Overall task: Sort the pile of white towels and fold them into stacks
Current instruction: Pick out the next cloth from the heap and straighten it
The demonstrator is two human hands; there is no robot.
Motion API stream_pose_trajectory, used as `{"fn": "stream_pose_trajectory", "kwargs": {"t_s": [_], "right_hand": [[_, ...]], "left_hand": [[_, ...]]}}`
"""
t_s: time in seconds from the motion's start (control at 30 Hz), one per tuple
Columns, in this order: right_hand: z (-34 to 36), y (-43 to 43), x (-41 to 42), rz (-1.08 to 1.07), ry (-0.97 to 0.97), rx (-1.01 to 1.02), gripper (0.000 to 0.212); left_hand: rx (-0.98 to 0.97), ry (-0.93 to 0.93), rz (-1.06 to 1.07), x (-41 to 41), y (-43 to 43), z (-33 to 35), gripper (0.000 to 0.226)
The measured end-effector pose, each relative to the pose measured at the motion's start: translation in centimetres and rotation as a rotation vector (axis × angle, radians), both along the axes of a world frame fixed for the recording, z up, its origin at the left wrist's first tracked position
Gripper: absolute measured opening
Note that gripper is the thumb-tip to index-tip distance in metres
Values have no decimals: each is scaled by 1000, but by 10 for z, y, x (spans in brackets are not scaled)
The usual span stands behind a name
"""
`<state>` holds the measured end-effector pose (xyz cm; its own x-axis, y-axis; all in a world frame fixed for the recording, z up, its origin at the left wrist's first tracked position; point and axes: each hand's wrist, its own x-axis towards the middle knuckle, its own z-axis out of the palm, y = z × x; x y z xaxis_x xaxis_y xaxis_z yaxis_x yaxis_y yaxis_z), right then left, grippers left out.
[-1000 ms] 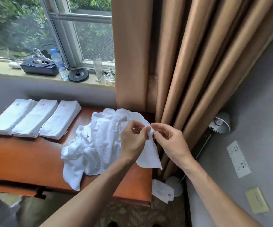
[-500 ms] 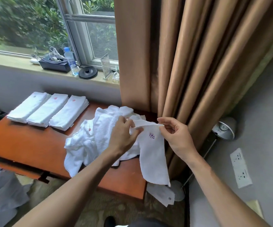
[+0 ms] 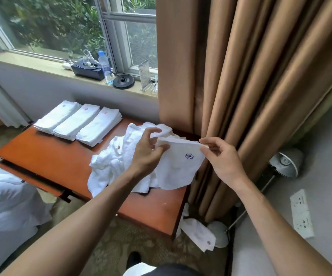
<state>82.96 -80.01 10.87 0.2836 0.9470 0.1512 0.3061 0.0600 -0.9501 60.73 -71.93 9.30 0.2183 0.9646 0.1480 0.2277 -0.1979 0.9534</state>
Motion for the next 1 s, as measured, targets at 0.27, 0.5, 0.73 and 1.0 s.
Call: {"fn": "stream_pose_trajectory", "kwargs": {"t_s": [0.27,0.5,0.73,1.0], "right_hand": [[-2,24,-23,151,9,-105,22],[-7,52,-60,188,-63,-141,7],[-11,92,-148,320,-255,-19,5],[-24,140,-251,379,-165,-11,19]], "left_hand": [[42,-36,3,-4,-2,17,7],[-68,-39,154,-56,6,8,16],[-275,-105,97,-145,29,-3,23],[-328,-140,234,-251,51,-26,22]]}}
